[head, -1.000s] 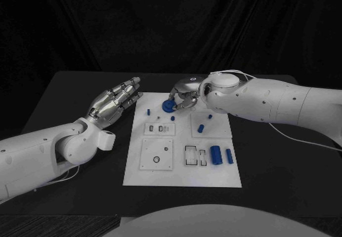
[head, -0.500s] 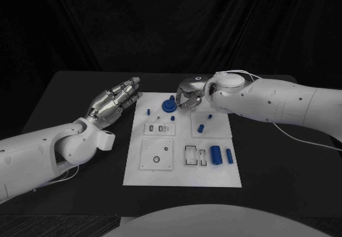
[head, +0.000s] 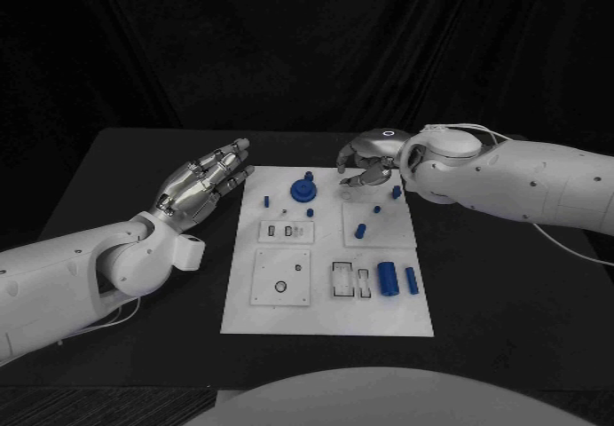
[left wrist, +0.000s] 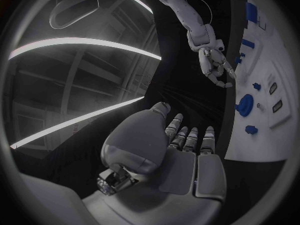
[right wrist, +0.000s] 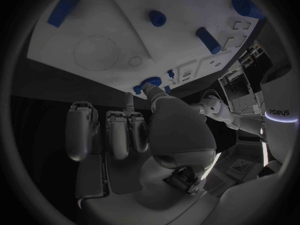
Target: Assemble the parts on the task board
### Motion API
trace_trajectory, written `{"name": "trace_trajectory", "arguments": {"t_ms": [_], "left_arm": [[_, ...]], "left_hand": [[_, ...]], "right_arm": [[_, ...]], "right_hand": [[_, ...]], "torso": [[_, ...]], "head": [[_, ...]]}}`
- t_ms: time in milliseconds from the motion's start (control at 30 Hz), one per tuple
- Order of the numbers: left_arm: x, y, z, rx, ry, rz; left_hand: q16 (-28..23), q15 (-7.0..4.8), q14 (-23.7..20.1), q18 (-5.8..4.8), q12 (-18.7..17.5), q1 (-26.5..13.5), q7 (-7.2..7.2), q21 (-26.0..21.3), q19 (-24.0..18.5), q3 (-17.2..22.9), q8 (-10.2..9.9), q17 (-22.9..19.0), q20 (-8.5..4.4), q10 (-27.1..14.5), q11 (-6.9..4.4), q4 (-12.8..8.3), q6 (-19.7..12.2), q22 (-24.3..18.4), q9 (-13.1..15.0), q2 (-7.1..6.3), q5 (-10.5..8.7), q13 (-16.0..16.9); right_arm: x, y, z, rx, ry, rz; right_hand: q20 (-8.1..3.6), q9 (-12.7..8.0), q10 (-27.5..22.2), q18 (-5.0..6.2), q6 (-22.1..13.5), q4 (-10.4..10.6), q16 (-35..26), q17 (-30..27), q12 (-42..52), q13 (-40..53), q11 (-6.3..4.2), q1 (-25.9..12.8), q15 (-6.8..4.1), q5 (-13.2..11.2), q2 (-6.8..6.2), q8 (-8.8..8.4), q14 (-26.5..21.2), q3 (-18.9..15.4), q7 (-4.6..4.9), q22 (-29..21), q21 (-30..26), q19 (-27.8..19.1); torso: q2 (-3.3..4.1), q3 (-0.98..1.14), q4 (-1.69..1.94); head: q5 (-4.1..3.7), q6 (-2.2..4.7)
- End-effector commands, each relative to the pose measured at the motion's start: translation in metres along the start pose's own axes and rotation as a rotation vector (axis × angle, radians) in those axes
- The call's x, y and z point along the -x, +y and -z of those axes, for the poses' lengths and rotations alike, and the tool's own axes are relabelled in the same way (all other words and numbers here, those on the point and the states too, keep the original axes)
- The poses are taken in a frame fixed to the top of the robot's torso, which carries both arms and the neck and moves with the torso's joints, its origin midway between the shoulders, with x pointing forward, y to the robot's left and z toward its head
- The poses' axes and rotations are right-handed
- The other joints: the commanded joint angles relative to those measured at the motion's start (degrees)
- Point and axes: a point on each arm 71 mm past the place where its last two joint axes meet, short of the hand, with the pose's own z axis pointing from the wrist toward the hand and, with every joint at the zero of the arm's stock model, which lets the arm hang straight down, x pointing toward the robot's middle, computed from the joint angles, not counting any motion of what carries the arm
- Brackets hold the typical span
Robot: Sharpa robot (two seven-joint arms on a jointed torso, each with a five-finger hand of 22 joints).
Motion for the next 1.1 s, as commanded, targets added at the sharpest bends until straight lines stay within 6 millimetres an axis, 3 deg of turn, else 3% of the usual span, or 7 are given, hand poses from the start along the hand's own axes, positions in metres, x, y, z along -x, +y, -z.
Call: {"name": "trace_trajectory", "arguments": {"t_ms": [33,100,200,300,433,700,1100], "left_arm": [[-0.001,-0.002,-0.001,-0.029,0.011,0.008],[-0.001,-0.002,-0.001,-0.029,0.011,0.008],[-0.001,-0.002,0.000,-0.029,0.011,0.009],[-0.001,-0.002,0.000,-0.028,0.011,0.009],[0.000,-0.002,0.000,-0.028,0.010,0.008],[0.000,-0.002,0.000,-0.028,0.011,0.010],[0.002,-0.003,0.002,-0.031,0.007,0.008]], "left_hand": [[-0.2,0.40,0.0,0.83,0.3,0.2,0.13,-0.3,0.1,0.4,0.2,-0.1,0.35,0.1,0.41,-0.1,0.3,-0.1,0.1,0.19,0.32,0.1],[-0.2,0.40,0.0,0.83,0.3,0.2,0.13,-0.3,0.1,0.4,0.2,-0.1,0.35,0.1,0.41,-0.1,0.3,-0.1,0.1,0.19,0.32,0.1],[-0.2,0.40,0.0,0.83,0.3,0.2,0.13,-0.3,0.1,0.4,0.2,-0.1,0.35,0.1,0.41,-0.1,0.3,-0.1,0.1,0.19,0.32,0.1],[-0.2,0.40,0.0,0.83,0.3,0.2,0.13,-0.3,0.1,0.4,0.2,-0.1,0.35,0.1,0.41,-0.1,0.3,-0.1,0.1,0.19,0.32,0.1],[-0.2,0.40,0.0,0.83,0.3,0.2,0.13,-0.3,0.1,0.4,0.2,-0.1,0.35,0.1,0.41,-0.1,0.3,-0.1,0.1,0.19,0.32,0.1],[-0.2,0.43,0.0,0.84,0.4,0.1,0.17,-0.3,0.1,0.7,0.3,-0.1,0.38,0.1,0.47,-0.3,0.4,-0.1,0.1,0.16,0.32,0.1],[-0.2,0.45,0.0,0.84,0.4,0.1,0.19,-0.3,0.1,0.9,0.4,-0.1,0.40,0.2,0.48,-0.4,0.5,-0.1,0.1,-0.03,0.17,0.1]], "right_arm": [[0.008,-0.008,0.013,-0.022,-0.074,0.004],[0.009,-0.017,0.024,-0.044,-0.079,0.002],[0.009,-0.029,0.037,-0.071,-0.079,0.001],[0.010,-0.040,0.049,-0.086,-0.097,0.003],[0.006,-0.053,0.063,-0.100,-0.119,0.004],[-0.009,-0.068,0.082,-0.128,-0.135,0.002],[-0.025,-0.077,0.092,-0.138,-0.119,-0.002]], "right_hand": [[-0.10,-2.1,6.0,0.71,0.1,0.4,0.1,15.1,0.1,15.1,0.11,1.1,-0.10,-2.1,-0.49,-1.49,6.0,0.3,-0.19,11.8,0.6,0.9],[-0.17,-3.3,6.0,0.33,1.1,0.4,0.1,15.1,0.1,15.1,-0.08,1.7,-0.21,-3.8,-0.84,-2.07,6.0,0.4,-0.12,12.3,2.2,1.7],[-0.39,-6.5,6.0,0.13,0.4,0.8,0.1,15.1,0.1,15.1,-0.44,2.2,-0.58,-7.1,-1.64,-5.02,6.0,0.0,-0.69,12.5,3.1,2.2],[-1.22,-12.2,6.0,-0.35,1.6,5.0,0.1,15.1,0.1,15.1,-1.51,0.6,-1.38,-13.3,-3.64,-9.70,6.0,-2.3,-1.77,13.2,5.1,3.2],[-2.11,-15.4,6.0,-0.52,2.7,7.7,0.1,15.1,0.1,15.1,-2.79,0.9,-2.49,-14.3,-5.32,-12.18,6.0,-3.1,-3.60,13.4,5.8,3.6],[-2.15,-17.8,6.0,-0.58,3.5,7.9,0.1,15.1,0.1,15.1,-2.46,0.6,-2.33,-14.2,-6.28,-13.75,6.0,-3.7,-2.96,13.5,6.1,3.7],[-1.69,-18.4,6.0,-0.76,6.2,8.0,0.1,15.1,0.1,15.1,-1.73,0.1,-1.75,-14.1,-6.65,-13.42,6.0,-3.9,-2.06,13.7,6.8,4.0]], "torso": [[-0.01,-0.02,0.01],[-0.01,-0.03,-0.03],[-0.07,-0.08,-0.08],[-0.03,-0.10,-0.08],[0.03,-0.06,-0.05],[0.20,0.01,0.11],[0.10,0.04,0.06]], "head": [[-0.02,0.00],[0.11,0.00],[0.21,0.00],[0.05,0.00],[-0.02,0.00],[0.06,0.00],[0.21,0.00]]}}
